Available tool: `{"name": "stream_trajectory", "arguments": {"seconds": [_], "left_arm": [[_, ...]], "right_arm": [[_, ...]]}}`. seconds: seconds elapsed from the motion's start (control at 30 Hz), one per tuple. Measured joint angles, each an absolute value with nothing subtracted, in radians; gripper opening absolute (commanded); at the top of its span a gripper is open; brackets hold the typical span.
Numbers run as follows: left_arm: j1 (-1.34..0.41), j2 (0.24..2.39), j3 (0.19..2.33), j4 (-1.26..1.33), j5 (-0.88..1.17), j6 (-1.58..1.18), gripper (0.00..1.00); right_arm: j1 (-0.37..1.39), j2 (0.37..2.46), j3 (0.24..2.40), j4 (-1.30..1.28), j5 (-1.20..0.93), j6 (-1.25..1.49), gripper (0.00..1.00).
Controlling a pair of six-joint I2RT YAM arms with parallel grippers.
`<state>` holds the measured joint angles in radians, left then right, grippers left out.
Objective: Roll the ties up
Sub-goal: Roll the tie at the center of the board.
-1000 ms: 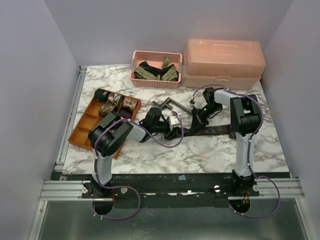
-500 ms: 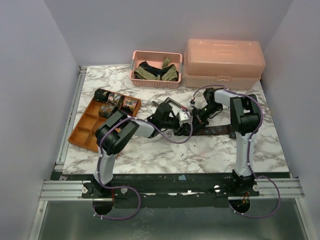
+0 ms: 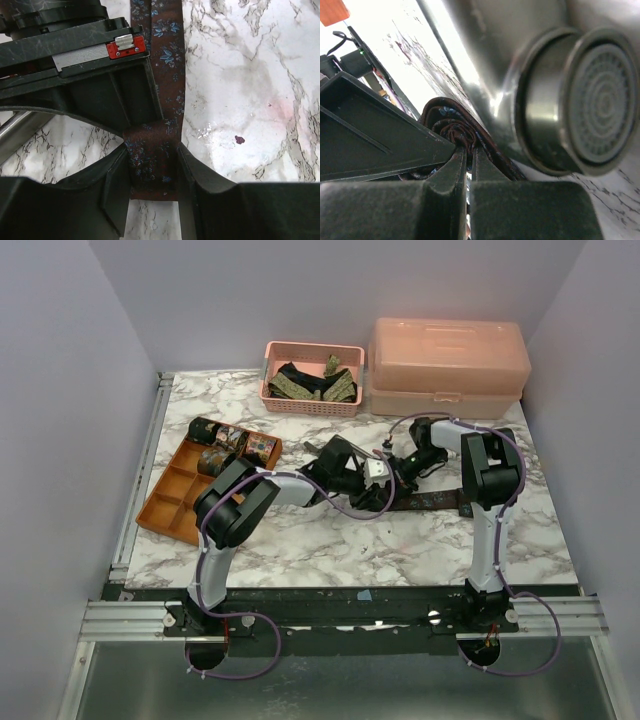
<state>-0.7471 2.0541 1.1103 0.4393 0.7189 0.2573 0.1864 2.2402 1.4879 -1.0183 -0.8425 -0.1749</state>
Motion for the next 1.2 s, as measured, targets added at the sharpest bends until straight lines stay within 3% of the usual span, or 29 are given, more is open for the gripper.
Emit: {"name": "stream_trajectory", "arguments": {"seconds": [0.17, 0.43, 0.67, 1.07, 1.2], "left_arm": [[-0.753, 2.050, 1.155, 0.324, 0.698, 0.292, 0.37], [-0.758, 2.038, 1.158, 0.245, 0.662, 0.330, 0.25], [-0.763, 2.038, 1.186, 0.175, 0.633, 0.352, 0.21], [-0.782, 2.052, 1.254, 0.064, 0.532, 0.442, 0.19], [-0.786, 2.054, 1.266, 0.042, 0.530, 0.453, 0.20]], "right_arm": [[0.181, 2.233, 1.473, -1.001, -0.857, -0.175, 0.01], [0.181, 2.213, 1.449, -0.974, -0.859, -0.185, 0.01], [0.181, 2.207, 1.457, -0.978, -0.859, -0.201, 0.20], [0.107, 2.227, 1.587, -1.024, -0.894, -0.280, 0.40], [0.090, 2.227, 1.589, -1.058, -0.927, -0.302, 0.53]]}}
